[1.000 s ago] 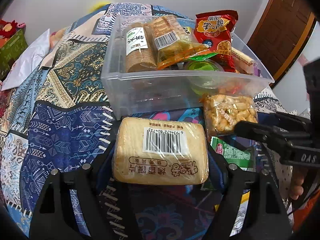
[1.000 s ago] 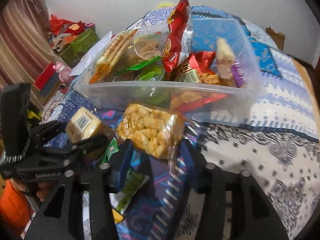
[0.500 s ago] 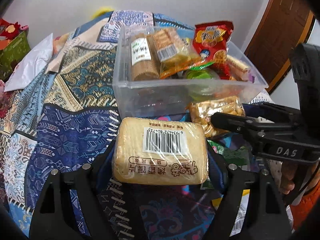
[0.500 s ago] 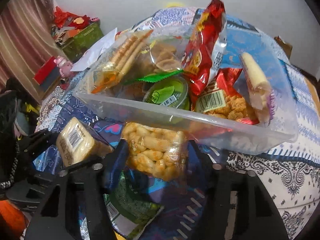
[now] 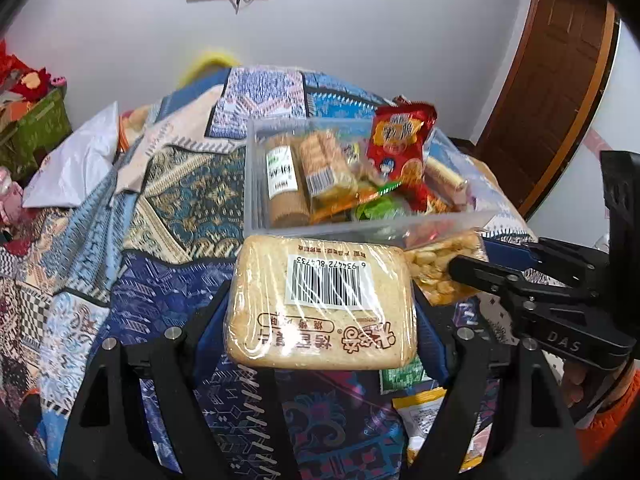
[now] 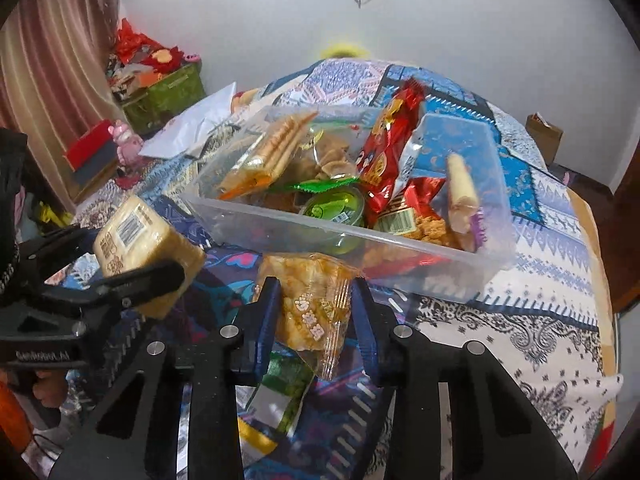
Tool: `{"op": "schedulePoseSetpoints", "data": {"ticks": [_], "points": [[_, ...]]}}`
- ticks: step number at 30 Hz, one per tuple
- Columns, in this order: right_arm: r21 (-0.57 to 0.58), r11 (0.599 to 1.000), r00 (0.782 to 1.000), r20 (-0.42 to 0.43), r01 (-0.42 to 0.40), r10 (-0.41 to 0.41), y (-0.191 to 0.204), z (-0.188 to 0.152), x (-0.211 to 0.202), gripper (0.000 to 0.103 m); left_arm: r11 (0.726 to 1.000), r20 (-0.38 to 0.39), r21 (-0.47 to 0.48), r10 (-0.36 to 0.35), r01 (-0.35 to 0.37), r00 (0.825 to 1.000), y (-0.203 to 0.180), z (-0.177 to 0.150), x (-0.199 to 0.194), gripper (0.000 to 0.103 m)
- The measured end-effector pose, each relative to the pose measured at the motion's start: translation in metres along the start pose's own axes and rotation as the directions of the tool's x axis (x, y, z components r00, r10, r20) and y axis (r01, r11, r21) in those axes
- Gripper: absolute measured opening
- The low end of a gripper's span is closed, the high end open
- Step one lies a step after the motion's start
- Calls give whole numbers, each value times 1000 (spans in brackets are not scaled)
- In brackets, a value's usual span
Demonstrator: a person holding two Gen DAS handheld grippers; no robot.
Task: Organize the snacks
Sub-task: 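Carry the bread cake and peanut bar into the clear box and release both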
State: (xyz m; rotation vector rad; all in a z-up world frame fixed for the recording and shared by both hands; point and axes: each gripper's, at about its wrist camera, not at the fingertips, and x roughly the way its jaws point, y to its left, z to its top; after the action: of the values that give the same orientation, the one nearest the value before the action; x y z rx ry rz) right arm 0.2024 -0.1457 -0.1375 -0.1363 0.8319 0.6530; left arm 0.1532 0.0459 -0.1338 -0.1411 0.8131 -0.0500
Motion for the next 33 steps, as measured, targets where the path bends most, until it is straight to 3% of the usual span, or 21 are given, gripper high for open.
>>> {"op": "schedulePoseSetpoints", "data": {"ticks": [9,17,33], "points": [[33,999,993,112,23,-27,-14,17,-37,32,1000,65,-4,7,-7,998,0,25,-14,80],[83,994,982,166,73,-86,-37,34,-45,32,1000,111,4,13,-14,994,-4,55,-8,80],[155,987,984,158,52,-76,-67,54,-13,32,999,23,14,28,-29,999,-29,78,68,80]]}}
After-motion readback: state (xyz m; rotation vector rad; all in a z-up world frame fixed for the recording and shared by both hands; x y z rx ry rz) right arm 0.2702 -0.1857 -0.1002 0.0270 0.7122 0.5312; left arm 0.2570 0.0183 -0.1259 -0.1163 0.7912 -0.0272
